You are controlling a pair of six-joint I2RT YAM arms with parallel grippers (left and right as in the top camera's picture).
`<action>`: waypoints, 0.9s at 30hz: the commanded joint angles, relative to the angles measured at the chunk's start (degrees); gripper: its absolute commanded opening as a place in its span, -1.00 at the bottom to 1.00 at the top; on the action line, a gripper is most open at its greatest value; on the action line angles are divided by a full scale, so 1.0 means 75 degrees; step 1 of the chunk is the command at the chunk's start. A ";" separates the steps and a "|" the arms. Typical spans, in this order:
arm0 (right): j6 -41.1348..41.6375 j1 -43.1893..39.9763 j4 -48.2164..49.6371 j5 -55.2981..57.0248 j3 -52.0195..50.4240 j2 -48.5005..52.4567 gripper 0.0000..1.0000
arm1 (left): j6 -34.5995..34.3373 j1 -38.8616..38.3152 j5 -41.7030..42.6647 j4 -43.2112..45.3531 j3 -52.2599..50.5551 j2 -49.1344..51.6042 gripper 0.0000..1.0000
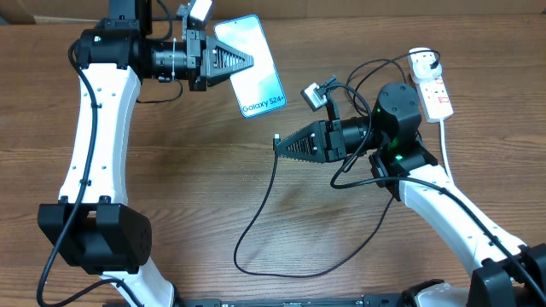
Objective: Plug charger to phone and switch on socket
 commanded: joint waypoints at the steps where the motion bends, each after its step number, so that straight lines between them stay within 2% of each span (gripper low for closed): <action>1: 0.1011 0.0006 0.0356 -0.0166 0.0044 -0.0178 -0.93 | 0.0181 0.0064 -0.0411 -0.0236 0.0108 -0.0073 -0.92; 7: 0.1037 0.0169 -0.0020 -0.0189 0.0041 -0.0169 -0.93 | 0.0184 0.0026 -0.0382 -0.0749 0.0108 -0.0073 -0.91; 27: 0.1632 0.0321 -0.0047 -0.0219 0.0041 -0.0169 -0.93 | 0.1513 -0.0195 -0.0254 -0.2157 0.0108 -0.0073 -0.92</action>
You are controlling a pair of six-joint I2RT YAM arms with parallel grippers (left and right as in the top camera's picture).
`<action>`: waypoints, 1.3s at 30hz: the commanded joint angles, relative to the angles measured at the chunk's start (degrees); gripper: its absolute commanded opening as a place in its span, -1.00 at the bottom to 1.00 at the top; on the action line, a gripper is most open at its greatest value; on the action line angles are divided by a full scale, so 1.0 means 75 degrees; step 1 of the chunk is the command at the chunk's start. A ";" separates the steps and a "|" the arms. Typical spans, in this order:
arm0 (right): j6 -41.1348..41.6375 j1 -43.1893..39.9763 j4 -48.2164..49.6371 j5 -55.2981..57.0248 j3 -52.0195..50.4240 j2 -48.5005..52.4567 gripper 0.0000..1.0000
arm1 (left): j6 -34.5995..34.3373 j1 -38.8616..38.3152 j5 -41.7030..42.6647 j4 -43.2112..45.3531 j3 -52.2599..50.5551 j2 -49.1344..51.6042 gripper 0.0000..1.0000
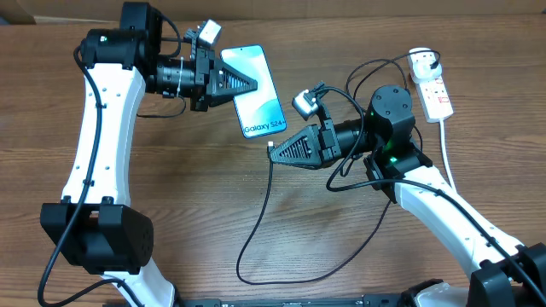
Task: Plug charger to phone and switch on socket
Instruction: 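Align the plug with the phone's charging port using the right gripper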
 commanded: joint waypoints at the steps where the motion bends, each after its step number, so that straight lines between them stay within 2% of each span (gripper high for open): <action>1: 0.0085 0.0017 0.0023 -0.0096 0.0041 -0.0166 -0.93 | 0.0493 -0.0038 0.0353 -0.0108 0.0108 -0.0073 -0.92; 39: 0.0114 -0.0041 0.0082 -0.0064 0.0044 -0.0166 -0.93 | 0.0495 -0.0213 0.0169 -0.0274 0.0108 -0.0073 -0.91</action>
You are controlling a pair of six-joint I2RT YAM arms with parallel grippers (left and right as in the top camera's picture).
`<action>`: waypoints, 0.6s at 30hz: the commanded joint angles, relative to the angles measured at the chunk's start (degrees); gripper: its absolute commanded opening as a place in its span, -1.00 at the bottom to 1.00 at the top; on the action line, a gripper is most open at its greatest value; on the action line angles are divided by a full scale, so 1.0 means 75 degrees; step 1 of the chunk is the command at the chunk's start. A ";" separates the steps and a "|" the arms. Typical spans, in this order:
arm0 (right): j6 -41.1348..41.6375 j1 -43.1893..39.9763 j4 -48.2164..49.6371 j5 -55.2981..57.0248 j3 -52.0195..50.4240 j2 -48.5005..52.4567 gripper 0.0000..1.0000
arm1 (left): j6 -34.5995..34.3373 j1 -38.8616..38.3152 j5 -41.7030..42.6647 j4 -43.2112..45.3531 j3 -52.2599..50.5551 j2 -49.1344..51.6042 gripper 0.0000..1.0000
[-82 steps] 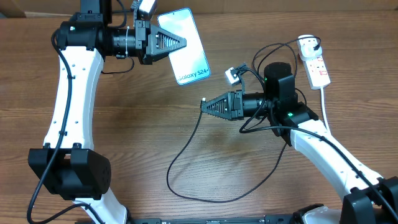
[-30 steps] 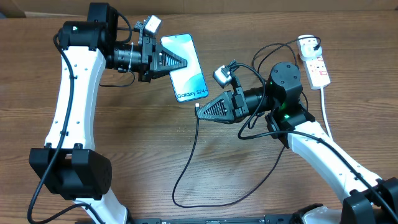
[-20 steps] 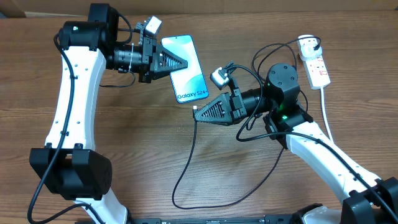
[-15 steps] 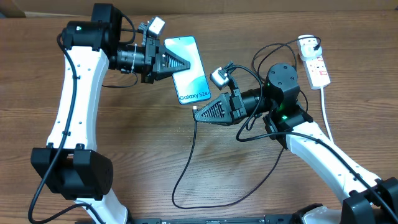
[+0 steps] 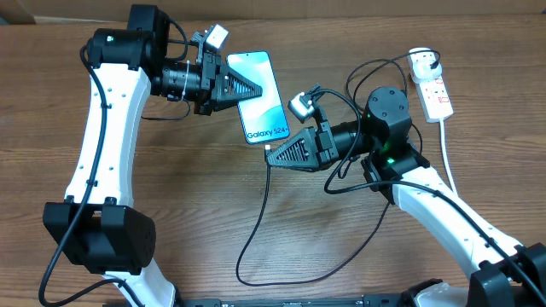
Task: Plug charger to phone and switch on socket
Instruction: 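Align the plug with the phone's charging port using the right gripper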
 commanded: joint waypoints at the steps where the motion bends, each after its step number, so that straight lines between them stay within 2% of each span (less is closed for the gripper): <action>1: 0.0052 -0.0175 0.0055 -0.0047 0.0044 -0.0166 -0.93 | 0.0192 -0.0012 0.0420 -0.0026 0.0108 -0.0073 -0.92; 18: 0.0058 -0.0175 0.0052 0.0044 0.0044 -0.0166 -0.93 | 0.0192 -0.0012 0.0560 -0.0047 0.0108 -0.0073 -0.92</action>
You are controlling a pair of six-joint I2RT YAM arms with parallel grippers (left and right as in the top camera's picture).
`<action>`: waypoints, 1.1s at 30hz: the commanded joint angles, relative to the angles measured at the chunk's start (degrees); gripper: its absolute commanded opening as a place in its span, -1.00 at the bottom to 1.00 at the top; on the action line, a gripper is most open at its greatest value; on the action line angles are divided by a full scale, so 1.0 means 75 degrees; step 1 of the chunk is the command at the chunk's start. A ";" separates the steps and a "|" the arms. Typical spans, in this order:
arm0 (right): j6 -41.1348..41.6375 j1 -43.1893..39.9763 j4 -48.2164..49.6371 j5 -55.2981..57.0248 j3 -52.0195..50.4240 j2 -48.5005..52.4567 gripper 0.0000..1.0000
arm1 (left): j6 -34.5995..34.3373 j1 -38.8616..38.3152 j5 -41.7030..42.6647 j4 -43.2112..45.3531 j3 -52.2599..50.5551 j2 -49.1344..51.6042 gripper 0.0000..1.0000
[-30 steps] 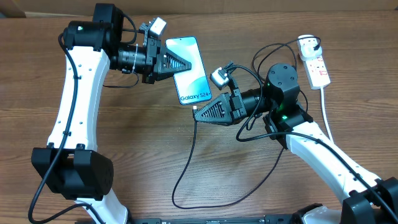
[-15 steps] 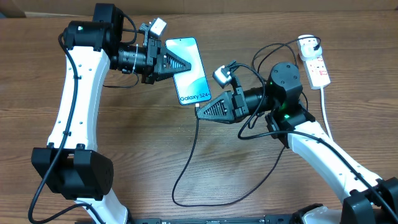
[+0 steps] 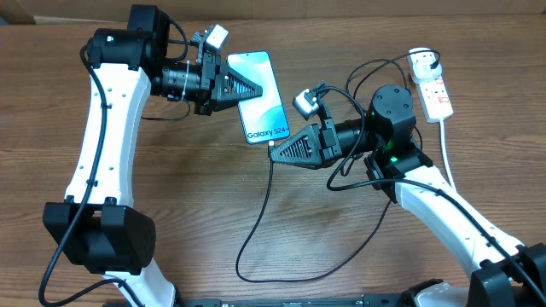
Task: Plug charger to phone and switch on socket
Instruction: 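Align the plug with the phone's charging port using the right gripper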
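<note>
The phone [image 3: 260,94], its blue screen reading Galaxy S24, is held in my left gripper [image 3: 253,88], which is shut on its left edge. My right gripper [image 3: 273,153] is shut on the charger plug at the end of the black cable [image 3: 256,217], just below the phone's bottom edge. The plug's tip is too small to tell whether it touches the phone. The white socket strip [image 3: 433,85] lies at the far right, with a white adapter [image 3: 421,60] plugged in.
The black cable loops over the wooden table [image 3: 188,222] below the phone and runs back under my right arm to the adapter. The table's far edge runs along the top.
My right gripper, with the plug, has shifted slightly right and down. The phone and my left gripper have not visibly moved.
The phone was held higher up, with my right gripper and the plug apart from it to the lower right. Then both were closer together. Later the plug stood just under the phone's bottom edge, and it remains there now.
</note>
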 commanded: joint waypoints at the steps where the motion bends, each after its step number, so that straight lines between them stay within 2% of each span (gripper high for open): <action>1: 0.0058 -0.0017 0.0052 0.0032 0.0044 -0.0166 -0.93 | 0.0192 -0.0012 0.0495 -0.0017 0.0108 -0.0073 -0.91; 33: 0.0259 0.0119 0.0131 0.0000 0.0044 -0.0166 -0.93 | 0.0201 -0.0012 0.0679 -0.0017 0.0108 -0.0073 -0.92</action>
